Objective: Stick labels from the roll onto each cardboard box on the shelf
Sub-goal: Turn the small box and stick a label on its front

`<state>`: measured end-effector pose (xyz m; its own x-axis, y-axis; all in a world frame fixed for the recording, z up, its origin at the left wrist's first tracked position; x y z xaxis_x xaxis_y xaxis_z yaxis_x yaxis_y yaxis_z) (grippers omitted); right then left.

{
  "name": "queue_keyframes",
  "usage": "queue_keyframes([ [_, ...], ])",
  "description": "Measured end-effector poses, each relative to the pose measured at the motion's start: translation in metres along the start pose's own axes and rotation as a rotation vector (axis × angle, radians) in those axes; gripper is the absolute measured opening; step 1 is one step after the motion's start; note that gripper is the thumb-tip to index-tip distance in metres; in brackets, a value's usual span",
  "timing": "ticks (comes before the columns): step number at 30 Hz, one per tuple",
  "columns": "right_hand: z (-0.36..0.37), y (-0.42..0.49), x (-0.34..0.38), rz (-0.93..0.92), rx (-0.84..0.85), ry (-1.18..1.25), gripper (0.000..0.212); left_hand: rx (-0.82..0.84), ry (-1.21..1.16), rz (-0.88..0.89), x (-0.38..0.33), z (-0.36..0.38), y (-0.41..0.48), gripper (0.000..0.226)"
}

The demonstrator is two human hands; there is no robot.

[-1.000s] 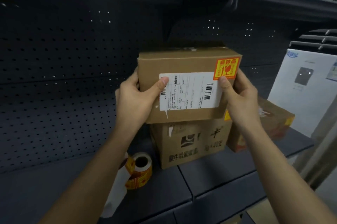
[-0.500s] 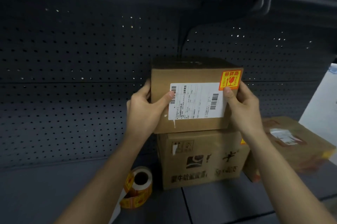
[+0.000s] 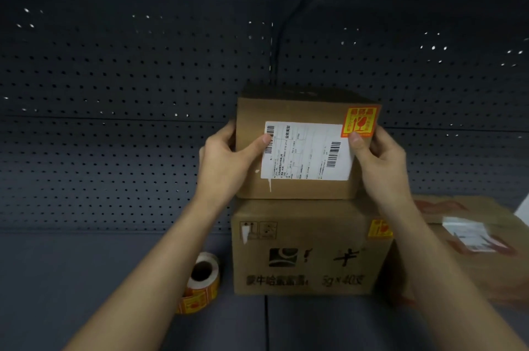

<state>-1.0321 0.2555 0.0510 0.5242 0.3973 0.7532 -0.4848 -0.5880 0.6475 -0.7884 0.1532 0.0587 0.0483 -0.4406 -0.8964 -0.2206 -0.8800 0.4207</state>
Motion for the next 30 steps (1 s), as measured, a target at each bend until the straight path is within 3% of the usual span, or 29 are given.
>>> queue_keyframes([
  [14,-0.005,0.003,-0.013,-0.034,-0.035,-0.047,0.028,-0.029,0.061,0.013,0.012,0.018,0.005,0.036],
  [23,-0.005,0.002,-0.005,0.049,0.018,-0.137,0.031,-0.072,0.175,0.004,0.003,0.020,0.000,0.038],
  [25,-0.007,0.001,0.001,0.071,0.036,-0.152,0.042,-0.100,0.193,-0.006,0.000,0.016,-0.001,0.044],
  [28,-0.016,-0.003,0.015,0.068,-0.004,-0.244,0.064,-0.123,0.263,0.005,-0.008,0.009,-0.009,0.073],
  [30,-0.026,-0.014,0.033,-0.004,-0.097,-0.331,0.061,-0.145,0.345,-0.004,-0.015,0.001,-0.021,0.079],
])
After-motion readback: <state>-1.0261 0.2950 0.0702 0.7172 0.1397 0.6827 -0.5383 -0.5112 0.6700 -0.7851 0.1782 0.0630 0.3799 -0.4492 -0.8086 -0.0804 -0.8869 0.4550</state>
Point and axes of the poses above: each hand's wrist, its own y-axis towards the middle knuckle, its own z-axis out of the palm, x = y × z, the point moved 6 cm from there along y, towards the middle knuckle, and after that the axes turned 5 degrees about -z, right-handed, at the moved point
